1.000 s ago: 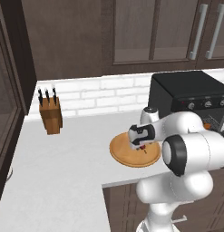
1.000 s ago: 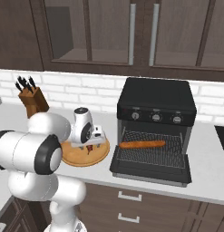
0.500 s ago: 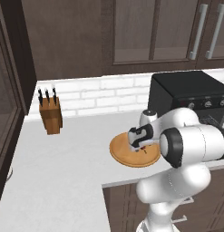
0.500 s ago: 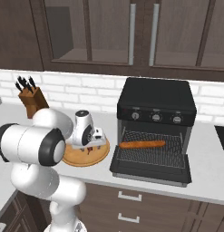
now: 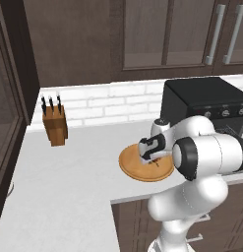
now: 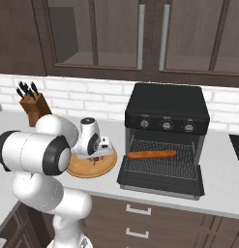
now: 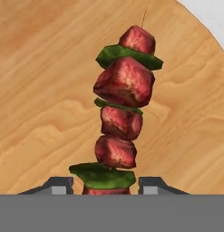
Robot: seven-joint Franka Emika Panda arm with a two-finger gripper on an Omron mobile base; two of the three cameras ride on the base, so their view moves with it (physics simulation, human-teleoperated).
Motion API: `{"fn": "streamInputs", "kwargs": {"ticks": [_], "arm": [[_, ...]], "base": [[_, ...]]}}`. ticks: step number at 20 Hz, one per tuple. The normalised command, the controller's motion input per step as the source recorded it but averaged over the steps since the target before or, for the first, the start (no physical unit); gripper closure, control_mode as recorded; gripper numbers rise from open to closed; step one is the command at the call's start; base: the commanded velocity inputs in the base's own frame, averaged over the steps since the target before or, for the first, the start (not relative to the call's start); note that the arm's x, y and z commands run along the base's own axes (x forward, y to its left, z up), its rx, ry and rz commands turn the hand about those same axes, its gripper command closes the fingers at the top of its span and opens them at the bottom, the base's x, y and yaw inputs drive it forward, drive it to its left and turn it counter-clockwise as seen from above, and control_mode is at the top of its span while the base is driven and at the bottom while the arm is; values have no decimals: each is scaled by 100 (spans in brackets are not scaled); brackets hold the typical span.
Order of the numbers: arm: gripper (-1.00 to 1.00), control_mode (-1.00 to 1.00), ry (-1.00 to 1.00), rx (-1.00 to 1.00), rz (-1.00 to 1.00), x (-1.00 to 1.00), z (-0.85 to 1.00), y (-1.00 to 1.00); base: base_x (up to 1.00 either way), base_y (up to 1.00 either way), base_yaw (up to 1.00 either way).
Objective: Pick up the kebab skewer and baguette bread, and place them inside the toaster oven. Close the toaster oven door and start by setting the timer.
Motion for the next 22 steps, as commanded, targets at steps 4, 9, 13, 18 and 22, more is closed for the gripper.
{"fn": "streamInputs", "kwargs": {"ticks": [4, 9, 13, 18, 22], "arm": [[100, -100, 0, 0, 0, 0, 0, -7], [100, -100, 0, 0, 0, -8, 46, -26], [100, -100, -2, 0, 5, -78, 100, -53], [100, -100, -3, 0, 3, -100, 96, -58], [100, -100, -2, 0, 0, -80, 73, -95]], "base": [[0, 0, 0], [0, 0, 0], [0, 0, 0], [0, 0, 0], [0, 0, 0]]}}
